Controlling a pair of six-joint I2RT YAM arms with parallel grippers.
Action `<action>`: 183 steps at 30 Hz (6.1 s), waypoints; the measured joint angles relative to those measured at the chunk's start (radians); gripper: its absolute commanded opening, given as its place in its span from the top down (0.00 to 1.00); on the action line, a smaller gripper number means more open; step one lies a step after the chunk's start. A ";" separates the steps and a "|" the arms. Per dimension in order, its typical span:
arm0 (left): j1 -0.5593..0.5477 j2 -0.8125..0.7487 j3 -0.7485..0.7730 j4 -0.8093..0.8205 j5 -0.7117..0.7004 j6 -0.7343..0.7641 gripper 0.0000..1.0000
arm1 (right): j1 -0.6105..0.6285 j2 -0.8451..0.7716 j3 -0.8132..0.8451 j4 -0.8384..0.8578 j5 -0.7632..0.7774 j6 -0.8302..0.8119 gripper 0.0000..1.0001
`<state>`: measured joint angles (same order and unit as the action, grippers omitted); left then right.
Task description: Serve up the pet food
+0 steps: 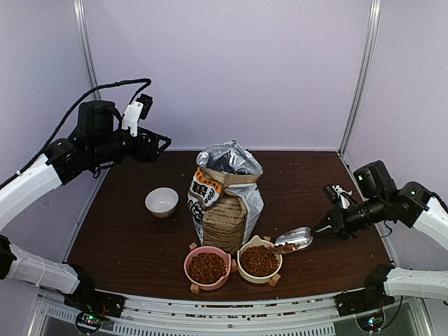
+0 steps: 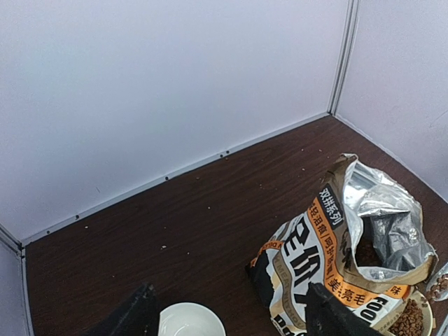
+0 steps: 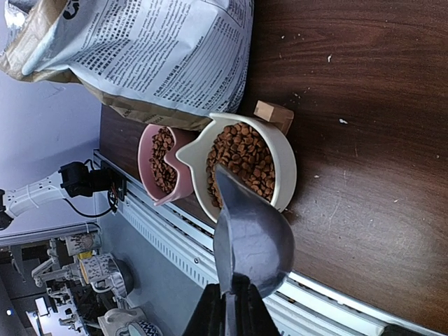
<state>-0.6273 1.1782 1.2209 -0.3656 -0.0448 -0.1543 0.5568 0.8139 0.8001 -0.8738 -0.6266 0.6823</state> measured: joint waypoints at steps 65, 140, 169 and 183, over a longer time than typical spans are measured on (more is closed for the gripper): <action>-0.003 -0.004 -0.006 0.029 0.069 -0.027 0.25 | 0.002 0.558 -0.431 1.343 0.865 0.283 0.83; -0.113 0.296 0.169 -0.108 0.296 -0.470 0.92 | 0.165 0.719 0.575 0.434 0.386 -0.017 1.00; -0.132 0.564 0.518 -0.250 0.505 -0.384 0.63 | 0.256 0.908 0.912 0.340 0.447 0.024 0.82; -0.220 0.224 0.425 -0.241 0.192 -0.336 0.23 | 0.208 0.582 0.653 0.465 0.542 -0.050 0.42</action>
<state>-0.8474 1.4025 1.6463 -0.6064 0.1474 -0.4904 0.7643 1.3956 1.4528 -0.4084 -0.0845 0.6323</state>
